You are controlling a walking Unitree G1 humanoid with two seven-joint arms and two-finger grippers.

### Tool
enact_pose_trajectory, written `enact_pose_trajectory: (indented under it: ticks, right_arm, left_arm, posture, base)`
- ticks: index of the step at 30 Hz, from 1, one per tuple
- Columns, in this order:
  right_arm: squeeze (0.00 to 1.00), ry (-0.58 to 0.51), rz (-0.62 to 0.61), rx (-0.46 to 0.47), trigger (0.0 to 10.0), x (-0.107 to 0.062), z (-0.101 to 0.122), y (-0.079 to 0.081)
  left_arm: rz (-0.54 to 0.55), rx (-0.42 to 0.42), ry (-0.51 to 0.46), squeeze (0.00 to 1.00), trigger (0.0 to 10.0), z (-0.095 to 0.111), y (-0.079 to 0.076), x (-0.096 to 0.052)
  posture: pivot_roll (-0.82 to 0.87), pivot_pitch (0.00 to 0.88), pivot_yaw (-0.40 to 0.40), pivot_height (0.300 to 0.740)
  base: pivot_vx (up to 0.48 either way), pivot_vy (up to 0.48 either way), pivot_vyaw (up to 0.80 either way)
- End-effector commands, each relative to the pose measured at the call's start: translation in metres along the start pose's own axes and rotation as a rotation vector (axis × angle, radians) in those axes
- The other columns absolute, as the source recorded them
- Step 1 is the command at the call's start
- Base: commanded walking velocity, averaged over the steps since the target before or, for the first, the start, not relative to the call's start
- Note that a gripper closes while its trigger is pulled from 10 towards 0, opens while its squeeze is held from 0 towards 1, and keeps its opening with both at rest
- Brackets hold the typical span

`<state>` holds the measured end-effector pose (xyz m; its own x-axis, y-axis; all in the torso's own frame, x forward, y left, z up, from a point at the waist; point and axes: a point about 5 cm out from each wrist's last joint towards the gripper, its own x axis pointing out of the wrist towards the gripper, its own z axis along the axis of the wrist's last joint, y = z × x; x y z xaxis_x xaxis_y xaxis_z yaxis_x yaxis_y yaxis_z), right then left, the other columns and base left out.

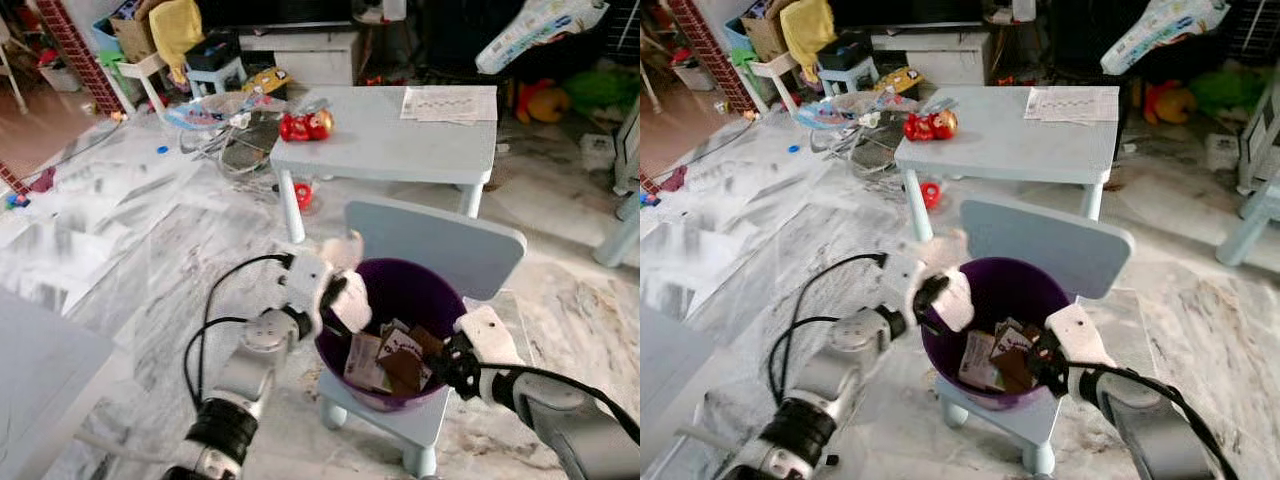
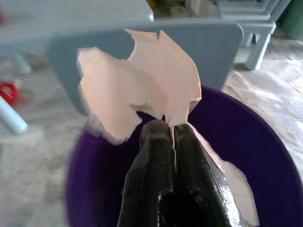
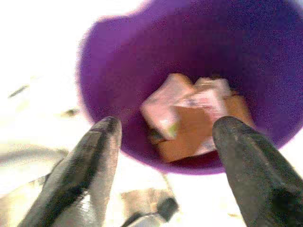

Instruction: Picking trash to rubbish bin

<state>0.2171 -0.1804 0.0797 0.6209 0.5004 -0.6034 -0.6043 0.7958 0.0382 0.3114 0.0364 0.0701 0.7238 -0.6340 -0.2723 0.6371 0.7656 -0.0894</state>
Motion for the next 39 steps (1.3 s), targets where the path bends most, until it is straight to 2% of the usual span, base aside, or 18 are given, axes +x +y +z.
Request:
enact_pose_trajectory:
  ticks: [1, 3, 4, 5, 16, 26, 27, 29, 30, 31, 32, 34, 35, 36, 37, 38, 39]
  right_arm:
    - [0.00, -0.026, 0.120, 0.009, 10.0, -0.004, 0.009, 0.019]
    - [0.00, -0.011, 0.167, -0.004, 10.0, -0.010, 0.008, 0.027]
    - [0.00, 0.004, 0.196, -0.011, 10.0, -0.013, 0.006, 0.031]
    - [0.00, 0.009, 0.204, -0.012, 10.0, -0.015, 0.006, 0.033]
    - [0.00, 0.026, 0.217, -0.005, 10.0, -0.019, 0.010, 0.035]
    - [0.00, 0.018, 0.213, -0.020, 10.0, -0.013, 0.013, 0.036]
    - [0.00, 0.006, 0.191, -0.030, 10.0, -0.011, 0.016, 0.034]
    - [0.00, -0.035, 0.132, -0.038, 10.0, -0.005, 0.024, 0.026]
    - [0.00, -0.072, 0.051, -0.046, 10.0, 0.001, 0.031, 0.015]
    - [0.00, -0.072, 0.051, -0.046, 10.0, 0.001, 0.031, 0.015]
    - [0.00, -0.114, -0.048, -0.056, 10.0, 0.006, 0.040, 0.003]
    - [0.00, -0.163, -0.133, -0.097, 10.0, 0.007, 0.050, -0.007]
    - [0.05, -0.205, -0.193, -0.086, 10.0, 0.006, 0.058, -0.014]
    - [0.05, -0.246, -0.251, -0.061, 10.0, 0.005, 0.065, -0.023]
    - [0.05, -0.246, -0.251, -0.061, 10.0, 0.005, 0.065, -0.023]
    - [0.06, -0.326, -0.310, -0.060, 10.0, 0.003, 0.079, -0.030]
    - [0.06, -0.350, -0.330, -0.058, 10.0, 0.002, 0.083, -0.032]
  left_arm:
    - [-0.006, -0.028, 0.047, 0.00, 10.0, -0.010, 0.001, 0.002]
    - [-0.040, -0.053, 0.065, 0.00, 10.0, -0.014, -0.005, 0.007]
    - [-0.045, -0.071, 0.073, 0.34, 10.0, -0.017, -0.009, 0.010]
    - [-0.055, -0.081, 0.070, 1.00, 10.0, -0.017, -0.010, 0.011]
    - [0.024, -0.143, 0.021, 1.00, 10.0, -0.017, -0.004, 0.015]
    - [0.114, -0.137, -0.025, 1.00, 10.0, -0.013, 0.011, 0.012]
    - [0.120, -0.160, -0.020, 1.00, 10.0, -0.012, 0.013, 0.012]
    - [0.134, -0.152, -0.052, 1.00, 10.0, -0.005, 0.020, 0.011]
    - [0.147, -0.129, -0.112, 1.00, 10.0, 0.006, 0.026, 0.009]
    - [0.147, -0.129, -0.112, 1.00, 10.0, 0.006, 0.026, 0.009]
    - [0.175, -0.098, -0.183, 1.00, 10.0, 0.021, 0.034, 0.007]
    - [0.194, -0.086, -0.235, 1.00, 10.0, 0.031, 0.039, 0.004]
    - [0.227, -0.063, -0.270, 1.00, 10.0, 0.038, 0.045, 0.002]
    - [0.265, -0.037, -0.305, 1.00, 10.0, 0.046, 0.050, -0.002]
    - [0.265, -0.037, -0.305, 1.00, 10.0, 0.046, 0.050, -0.002]
    - [0.349, -0.011, -0.375, 1.00, 10.0, 0.058, 0.062, -0.011]
    - [0.376, -0.006, -0.399, 1.00, 10.0, 0.061, 0.065, -0.014]
  posture:
    - [-0.25, 0.093, 0.166, 0.740]
    - [-0.25, 0.095, 0.167, 0.740]
    - [-0.25, 0.096, 0.166, 0.740]
    - [-0.26, 0.097, 0.166, 0.740]
    - [-0.27, 0.101, 0.166, 0.740]
    - [-0.25, 0.096, 0.156, 0.740]
    - [-0.25, 0.096, 0.156, 0.740]
    - [-0.22, 0.099, 0.150, 0.740]
    - [-0.21, 0.098, 0.148, 0.740]
    - [-0.21, 0.098, 0.148, 0.740]
    - [-0.20, 0.094, 0.146, 0.740]
    - [-0.19, 0.092, 0.144, 0.740]
    - [-0.19, 0.091, 0.142, 0.740]
    - [-0.18, 0.088, 0.139, 0.740]
    - [-0.18, 0.088, 0.139, 0.740]
    - [-0.16, 0.083, 0.133, 0.740]
    - [-0.16, 0.081, 0.131, 0.740]
  base:
    - [0.000, 0.000, 0.00]
    - [0.000, 0.000, 0.00]
    - [0.000, 0.000, 0.00]
    - [0.000, 0.000, 0.00]
    - [0.000, 0.000, 0.00]
    - [0.000, 0.000, 0.00]
    - [0.000, 0.000, 0.00]
    - [0.000, 0.000, 0.00]
    - [0.000, 0.000, 0.00]
    - [0.000, 0.000, 0.00]
    - [0.000, 0.000, 0.00]
    - [0.000, 0.000, 0.00]
    - [0.000, 0.000, 0.00]
    - [0.000, 0.000, 0.00]
    - [0.000, 0.000, 0.00]
    - [0.000, 0.000, 0.00]
    - [0.000, 0.000, 0.00]
